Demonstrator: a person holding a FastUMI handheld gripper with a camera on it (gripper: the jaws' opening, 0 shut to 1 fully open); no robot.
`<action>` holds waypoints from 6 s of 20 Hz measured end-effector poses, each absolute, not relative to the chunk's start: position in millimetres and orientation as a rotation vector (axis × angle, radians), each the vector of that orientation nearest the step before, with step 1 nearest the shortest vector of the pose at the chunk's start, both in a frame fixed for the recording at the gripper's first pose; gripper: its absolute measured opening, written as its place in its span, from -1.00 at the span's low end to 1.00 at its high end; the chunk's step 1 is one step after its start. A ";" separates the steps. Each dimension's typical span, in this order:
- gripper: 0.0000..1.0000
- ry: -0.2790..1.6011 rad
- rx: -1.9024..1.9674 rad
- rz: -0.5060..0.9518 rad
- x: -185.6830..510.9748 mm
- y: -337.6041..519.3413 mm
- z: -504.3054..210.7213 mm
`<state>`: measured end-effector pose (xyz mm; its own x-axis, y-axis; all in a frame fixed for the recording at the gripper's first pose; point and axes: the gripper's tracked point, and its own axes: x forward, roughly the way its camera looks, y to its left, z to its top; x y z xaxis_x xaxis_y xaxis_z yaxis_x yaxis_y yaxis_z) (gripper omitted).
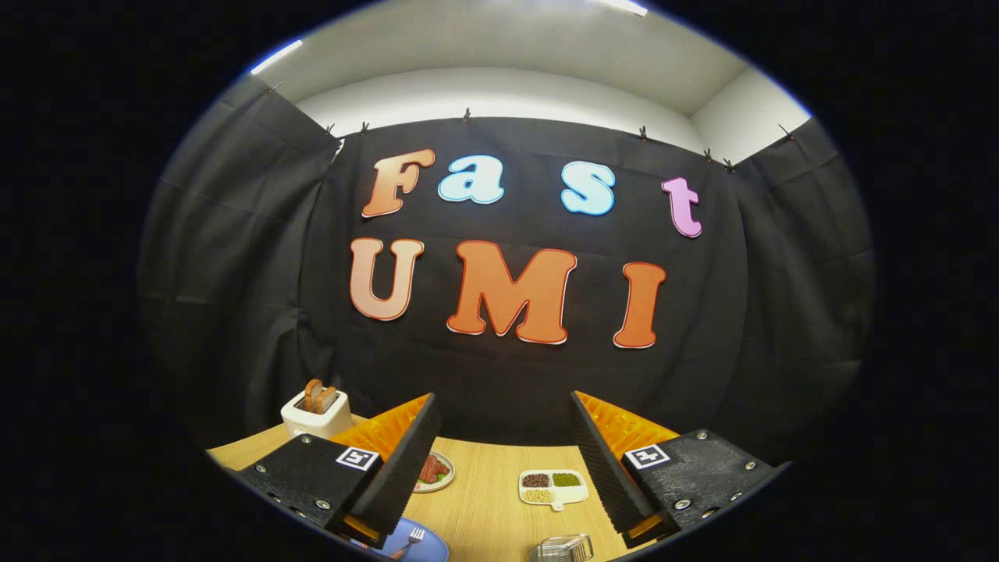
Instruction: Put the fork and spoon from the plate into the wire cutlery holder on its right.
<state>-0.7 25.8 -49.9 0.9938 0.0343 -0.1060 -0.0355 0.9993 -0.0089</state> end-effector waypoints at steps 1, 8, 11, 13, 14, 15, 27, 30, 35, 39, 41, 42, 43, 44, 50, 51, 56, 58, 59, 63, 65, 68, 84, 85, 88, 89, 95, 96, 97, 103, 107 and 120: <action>0.97 0.125 -0.010 0.044 -3.1 29.3 -58.9; 0.97 0.310 -0.006 0.128 -22.0 66.1 -130.8; 0.98 0.386 0.001 0.151 -27.8 81.8 -163.7; 0.97 0.470 0.001 0.164 -36.0 92.6 -195.9; 0.98 0.523 0.005 0.171 -41.7 98.6 -214.1; 0.98 0.577 0.016 0.183 -48.0 106.2 -231.0; 0.71 1.083 0.043 0.212 -122.2 156.4 -391.6; 0.35 1.103 0.043 0.173 -126.2 161.3 -404.3; -0.31 1.100 0.030 0.121 -126.4 168.9 -417.4; -0.75 1.072 0.029 0.076 -122.1 170.5 -418.8; -0.83 1.066 0.038 0.067 -121.5 171.4 -417.0; -0.86 1.062 0.051 0.065 -121.0 172.4 -413.8; -0.87 1.053 0.066 0.068 -118.5 171.9 -408.0; -0.88 1.040 0.068 0.070 -115.3 169.4 -402.5; -0.88 1.028 0.115 0.083 -107.4 131.7 -350.0; -0.88 1.023 0.120 0.084 -105.8 120.6 -340.0; -0.89 1.037 0.133 0.053 -101.8 47.9 -297.4; -0.89 1.056 0.153 0.042 -102.7 15.0 -285.8; -0.89 1.072 0.175 0.040 -104.5 2.5 -281.2; -0.89 1.160 0.136 0.037 -109.1 -56.4 -282.8; -0.89 1.224 0.106 0.068 -115.1 -70.5 -288.7; -0.89 1.338 0.047 0.133 -131.3 -80.8 -300.1; -0.88 1.783 -0.137 0.324 -123.5 -96.8 -350.5; -0.87 1.797 -0.133 0.316 -122.3 -97.4 -355.6; -0.80 1.818 -0.116 0.302 -115.5 -93.6 -360.6; -0.78 1.795 -0.107 0.304 -111.0 -90.5 -360.7; -0.63 1.645 -0.055 0.213 -86.7 -84.4 -351.9; -0.56 1.616 -0.036 0.206 -83.2 -79.7 -345.9; -0.55 1.576 -0.013 0.197 -81.0 -73.1 -337.5; 0.25 1.351 0.062 0.178 -68.0 -28.6 -297.9; 0.68 1.258 0.072 0.195 -75.4 15.2 -295.0; 0.79 1.201 0.064 0.355 -130.3 165.8 -329.6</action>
<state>-130.3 165.8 -329.6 0.3129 0.3030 -0.9002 -0.2355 0.9429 0.2355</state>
